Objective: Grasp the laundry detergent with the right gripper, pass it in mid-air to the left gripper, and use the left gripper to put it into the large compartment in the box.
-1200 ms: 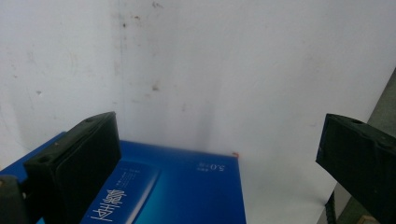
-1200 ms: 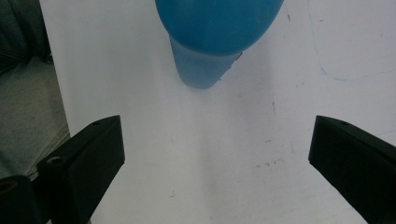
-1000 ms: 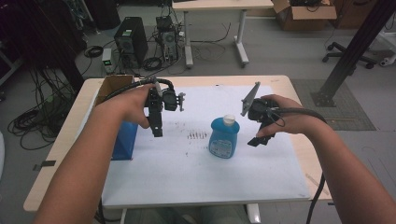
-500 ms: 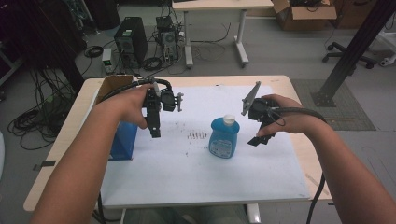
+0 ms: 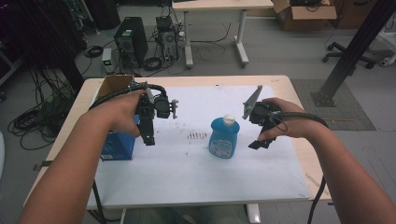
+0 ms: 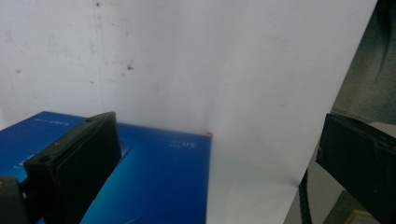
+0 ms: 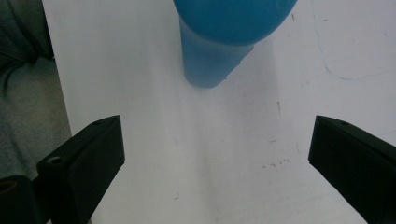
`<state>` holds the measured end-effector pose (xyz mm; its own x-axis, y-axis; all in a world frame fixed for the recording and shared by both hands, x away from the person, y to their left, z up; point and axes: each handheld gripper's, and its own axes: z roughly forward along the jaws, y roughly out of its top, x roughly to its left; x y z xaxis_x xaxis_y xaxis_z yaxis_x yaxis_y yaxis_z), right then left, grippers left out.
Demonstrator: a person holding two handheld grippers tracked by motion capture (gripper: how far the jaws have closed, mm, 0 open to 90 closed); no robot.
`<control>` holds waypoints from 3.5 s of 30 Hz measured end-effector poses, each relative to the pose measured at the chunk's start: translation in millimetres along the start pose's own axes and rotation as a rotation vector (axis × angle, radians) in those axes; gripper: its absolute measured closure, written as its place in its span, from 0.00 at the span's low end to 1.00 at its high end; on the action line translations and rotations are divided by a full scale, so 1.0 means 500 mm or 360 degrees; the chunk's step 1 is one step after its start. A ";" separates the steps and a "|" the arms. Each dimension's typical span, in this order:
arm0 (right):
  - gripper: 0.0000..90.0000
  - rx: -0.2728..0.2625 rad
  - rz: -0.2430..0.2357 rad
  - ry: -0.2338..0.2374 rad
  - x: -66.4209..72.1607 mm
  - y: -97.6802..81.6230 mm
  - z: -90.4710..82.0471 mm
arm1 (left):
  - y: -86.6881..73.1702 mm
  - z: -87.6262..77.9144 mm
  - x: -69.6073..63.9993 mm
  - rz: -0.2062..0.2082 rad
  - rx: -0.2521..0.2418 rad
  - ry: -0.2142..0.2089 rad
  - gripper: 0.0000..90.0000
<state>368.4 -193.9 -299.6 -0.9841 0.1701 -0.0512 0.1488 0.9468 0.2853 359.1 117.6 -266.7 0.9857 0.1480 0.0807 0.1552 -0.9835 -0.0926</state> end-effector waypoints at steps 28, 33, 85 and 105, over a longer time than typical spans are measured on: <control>0.05 -0.0128 0.0117 0.0014 0.010 -0.037 0.055 | -0.006 0.007 -0.102 0.0115 0.0023 -0.0012 0.00; 0.05 -0.0171 0.0134 0.0013 0.011 -0.045 0.071 | -0.005 0.008 -0.103 0.0115 0.0015 -0.0012 0.00; 0.03 -0.0829 0.0291 -0.0036 0.010 -0.066 0.181 | 0.005 -0.003 -0.117 0.0177 0.0010 0.0027 0.00; 0.02 -0.1027 0.0352 -0.0090 0.015 -0.066 0.218 | 0.011 -0.002 -0.123 0.0189 0.0015 0.0019 0.00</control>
<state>366.4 -194.1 -413.8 -0.9280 0.3716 0.0289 0.2409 0.5388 0.8072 299.2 102.8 -271.2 0.9963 0.0291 0.0804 0.0380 -0.9930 -0.1117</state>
